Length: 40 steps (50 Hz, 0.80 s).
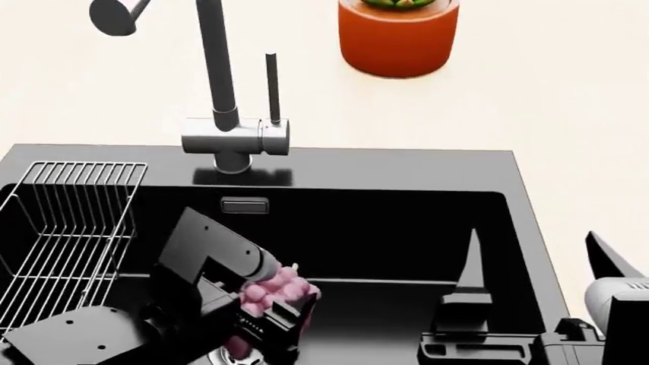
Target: There is a mixed pile of frozen fruits and vegetables on the counter. Locate all the frozen vegetables and place the items in a bowl on the counter. Take all the frozen fruits and defrost them in a running sink.
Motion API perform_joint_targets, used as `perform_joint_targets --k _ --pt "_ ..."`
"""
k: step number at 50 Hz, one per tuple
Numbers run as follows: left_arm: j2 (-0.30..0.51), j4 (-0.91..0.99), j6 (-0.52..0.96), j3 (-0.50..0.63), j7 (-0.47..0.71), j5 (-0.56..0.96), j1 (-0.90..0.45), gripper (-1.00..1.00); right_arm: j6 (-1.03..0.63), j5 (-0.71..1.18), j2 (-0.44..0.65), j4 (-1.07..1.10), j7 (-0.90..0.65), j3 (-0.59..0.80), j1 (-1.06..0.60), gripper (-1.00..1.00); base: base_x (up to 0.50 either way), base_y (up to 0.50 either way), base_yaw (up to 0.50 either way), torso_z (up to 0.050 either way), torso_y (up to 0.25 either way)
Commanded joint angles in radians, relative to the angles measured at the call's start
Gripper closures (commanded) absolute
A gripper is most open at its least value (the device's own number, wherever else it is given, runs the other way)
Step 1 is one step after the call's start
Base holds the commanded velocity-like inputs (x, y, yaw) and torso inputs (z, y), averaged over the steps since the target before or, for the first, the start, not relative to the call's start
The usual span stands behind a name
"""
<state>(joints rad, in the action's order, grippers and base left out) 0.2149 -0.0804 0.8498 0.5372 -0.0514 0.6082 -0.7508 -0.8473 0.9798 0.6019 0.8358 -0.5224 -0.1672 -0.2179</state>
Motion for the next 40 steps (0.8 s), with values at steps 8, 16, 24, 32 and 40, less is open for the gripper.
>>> perform_joint_targets --k 8,16,24,32,40 --pt "-0.039 -0.194 -0.131 0.091 -0.005 -0.062 0.036 1.0 0.01 -0.022 -0.001 -0.016 0.009 0.028 0.001 -1.0 0.0 0.0 0.0 0.0 0.0" --pt "-0.032 -0.128 -0.106 0.082 0.029 -0.052 0.023 -1.0 0.015 -0.022 -0.002 -0.02 0.011 0.032 0.005 -1.0 0.0 0.0 0.0 0.002 0.0" --pt "0.006 0.123 0.01 0.001 0.159 0.014 0.018 -1.0 0.017 -0.026 -0.002 -0.019 0.011 0.041 0.009 -1.0 0.0 0.0 0.0 0.0 0.001" --pt "0.052 0.445 0.189 -0.138 0.301 0.166 0.009 -1.0 0.023 -0.042 -0.004 -0.034 0.018 0.057 0.006 -1.0 0.0 0.0 0.0 0.0 0.0" --pt "0.129 0.656 0.29 -0.286 0.428 0.266 0.035 -1.0 0.028 -0.044 -0.002 -0.037 0.018 0.059 0.006 -1.0 0.0 0.0 0.0 0.0 0.0"
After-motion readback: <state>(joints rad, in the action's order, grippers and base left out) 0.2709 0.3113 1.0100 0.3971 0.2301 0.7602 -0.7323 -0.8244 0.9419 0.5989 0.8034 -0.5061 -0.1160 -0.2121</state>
